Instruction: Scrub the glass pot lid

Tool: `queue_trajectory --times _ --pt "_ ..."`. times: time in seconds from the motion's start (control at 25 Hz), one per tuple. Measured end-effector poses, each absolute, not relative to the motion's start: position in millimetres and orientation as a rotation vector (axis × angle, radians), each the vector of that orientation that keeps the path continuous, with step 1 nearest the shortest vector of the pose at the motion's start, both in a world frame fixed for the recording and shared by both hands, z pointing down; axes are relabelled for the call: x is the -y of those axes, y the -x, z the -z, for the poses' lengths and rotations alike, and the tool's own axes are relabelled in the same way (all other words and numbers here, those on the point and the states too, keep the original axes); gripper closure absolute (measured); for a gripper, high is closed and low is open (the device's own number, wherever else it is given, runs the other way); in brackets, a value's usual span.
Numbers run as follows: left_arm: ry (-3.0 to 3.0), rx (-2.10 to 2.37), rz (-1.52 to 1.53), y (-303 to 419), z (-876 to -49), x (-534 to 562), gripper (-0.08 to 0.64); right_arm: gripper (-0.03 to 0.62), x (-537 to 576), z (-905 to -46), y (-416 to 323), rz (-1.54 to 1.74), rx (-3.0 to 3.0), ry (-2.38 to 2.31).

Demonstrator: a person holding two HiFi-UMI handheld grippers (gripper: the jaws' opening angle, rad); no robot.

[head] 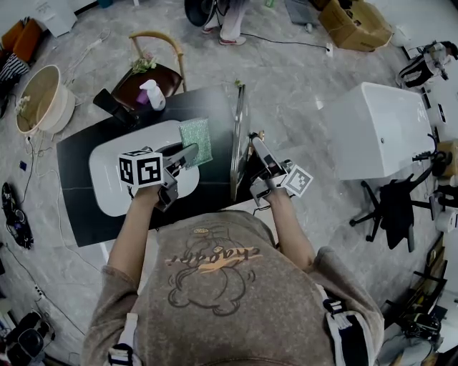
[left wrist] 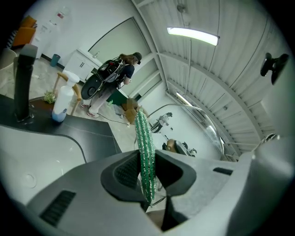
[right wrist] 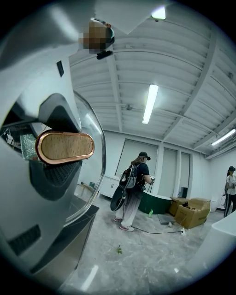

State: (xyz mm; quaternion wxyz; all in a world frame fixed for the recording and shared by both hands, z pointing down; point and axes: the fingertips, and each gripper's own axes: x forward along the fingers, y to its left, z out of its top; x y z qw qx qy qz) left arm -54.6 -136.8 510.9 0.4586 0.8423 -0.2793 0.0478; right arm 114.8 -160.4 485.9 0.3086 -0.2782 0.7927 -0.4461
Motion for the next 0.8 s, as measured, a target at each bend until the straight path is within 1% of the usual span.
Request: queue_trajectory --times 0.32,0.56,0.8 --pt "-2.098 0.706 -0.006 57 -474 123 0.476 0.410 156 -478 -156 1.115 -2.149 0.856" --pt "-2.097 0.716 0.068 70 -459 120 0.476 0.410 161 -468 -152 1.000 -2.303 0.964" --pt "-2.111 0.756 0.070 83 -454 118 0.476 0.410 162 -480 -144 0.982 -2.488 1.180"
